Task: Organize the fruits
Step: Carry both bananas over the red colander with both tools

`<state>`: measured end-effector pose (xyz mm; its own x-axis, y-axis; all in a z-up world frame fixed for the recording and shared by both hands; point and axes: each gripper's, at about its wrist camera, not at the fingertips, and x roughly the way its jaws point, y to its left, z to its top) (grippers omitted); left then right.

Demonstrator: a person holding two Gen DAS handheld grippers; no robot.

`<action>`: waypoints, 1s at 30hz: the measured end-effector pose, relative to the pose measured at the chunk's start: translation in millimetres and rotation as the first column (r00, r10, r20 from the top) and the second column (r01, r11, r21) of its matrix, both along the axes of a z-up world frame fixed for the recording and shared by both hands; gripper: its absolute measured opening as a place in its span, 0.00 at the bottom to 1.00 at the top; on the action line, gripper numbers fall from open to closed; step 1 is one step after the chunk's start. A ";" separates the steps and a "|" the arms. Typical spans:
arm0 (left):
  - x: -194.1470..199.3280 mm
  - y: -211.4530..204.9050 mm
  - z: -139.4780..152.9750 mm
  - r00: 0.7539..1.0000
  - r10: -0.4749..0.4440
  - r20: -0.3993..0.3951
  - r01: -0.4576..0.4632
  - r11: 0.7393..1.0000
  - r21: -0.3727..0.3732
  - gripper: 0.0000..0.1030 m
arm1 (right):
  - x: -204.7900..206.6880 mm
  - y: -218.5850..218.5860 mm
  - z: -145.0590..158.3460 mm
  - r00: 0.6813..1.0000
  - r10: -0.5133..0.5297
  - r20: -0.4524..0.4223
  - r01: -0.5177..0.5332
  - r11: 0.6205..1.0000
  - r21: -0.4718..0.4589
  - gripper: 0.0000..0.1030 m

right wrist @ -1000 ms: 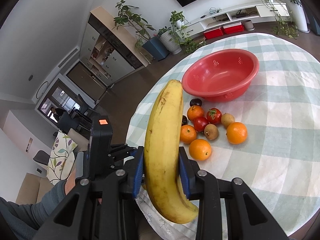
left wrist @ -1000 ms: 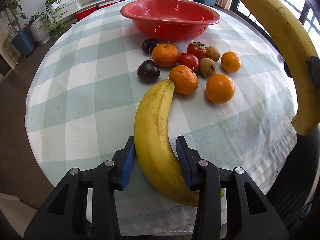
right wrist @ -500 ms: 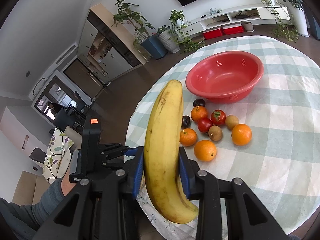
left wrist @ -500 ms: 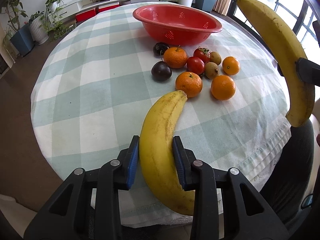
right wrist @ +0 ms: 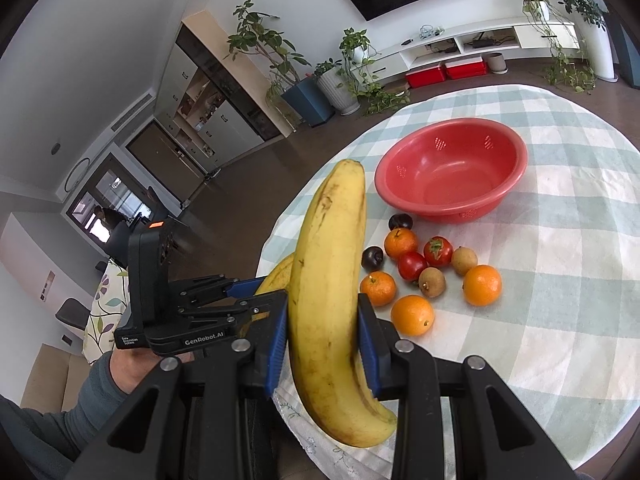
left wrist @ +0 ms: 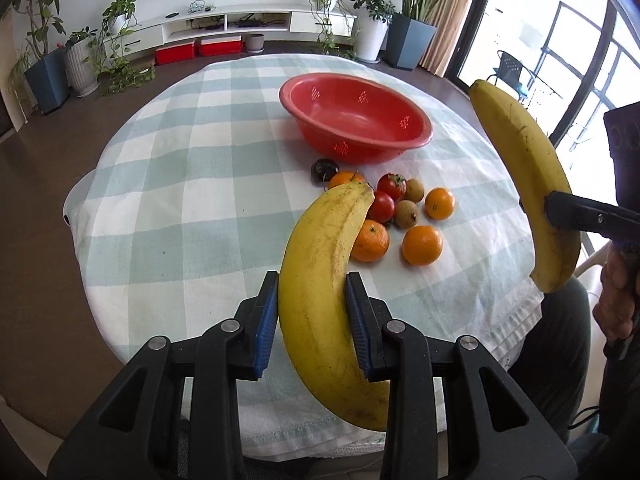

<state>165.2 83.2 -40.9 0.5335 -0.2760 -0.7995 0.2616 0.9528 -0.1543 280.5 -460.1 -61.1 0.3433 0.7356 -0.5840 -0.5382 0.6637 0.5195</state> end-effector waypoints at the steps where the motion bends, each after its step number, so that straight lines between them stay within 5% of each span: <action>1: 3.2 -0.1 5.3 1.000 -0.001 0.010 0.001 1.000 -0.007 0.29 | 2.9 -1.7 1.4 1.000 -0.006 0.005 0.006 1.000 -0.001 0.34; 18: 138.5 -44.1 78.4 0.990 -0.060 0.124 0.071 0.994 -0.082 0.29 | 106.7 1.0 40.7 0.993 -0.104 0.056 0.107 0.993 -0.046 0.34; 30: 240.9 -72.4 14.1 0.999 -0.052 0.015 0.053 0.997 -0.059 0.29 | 190.5 19.1 -0.3 0.983 -0.180 -0.028 0.173 0.973 -0.155 0.34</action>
